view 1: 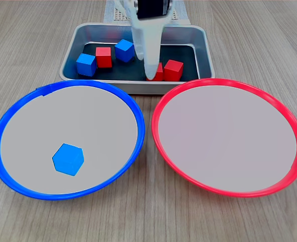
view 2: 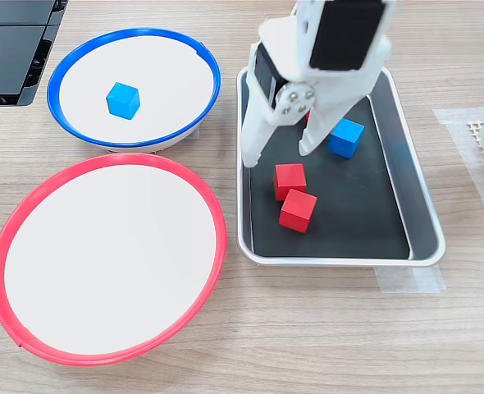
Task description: Move six blocks from tray to matching dishes
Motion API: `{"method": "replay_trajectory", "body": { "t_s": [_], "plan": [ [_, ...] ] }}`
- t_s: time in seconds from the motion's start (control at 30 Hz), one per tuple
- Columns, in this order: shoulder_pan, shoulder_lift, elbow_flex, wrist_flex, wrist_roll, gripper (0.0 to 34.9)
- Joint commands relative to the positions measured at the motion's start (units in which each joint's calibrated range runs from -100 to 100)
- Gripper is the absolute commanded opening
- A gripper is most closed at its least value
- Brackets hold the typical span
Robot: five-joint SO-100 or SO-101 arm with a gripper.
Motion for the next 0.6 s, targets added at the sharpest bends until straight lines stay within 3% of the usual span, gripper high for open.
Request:
{"method": "replay_trajectory", "body": {
  "t_s": [0.0, 0.33, 0.37, 0.47, 0.57],
  "plan": [
    [-1.4, 1.7, 0.4, -2.7, 0.0, 18.0],
    [-2.4, 3.8, 1.4, -2.0, 0.4, 17.2],
    [-2.7, 4.0, 1.7, -2.3, 0.4, 15.8],
    [-3.3, 5.2, 0.3, -2.5, -0.3, 0.3],
    [-4.2, 5.6, -4.3, 1.5, -0.5, 0.2]
  ]
}}
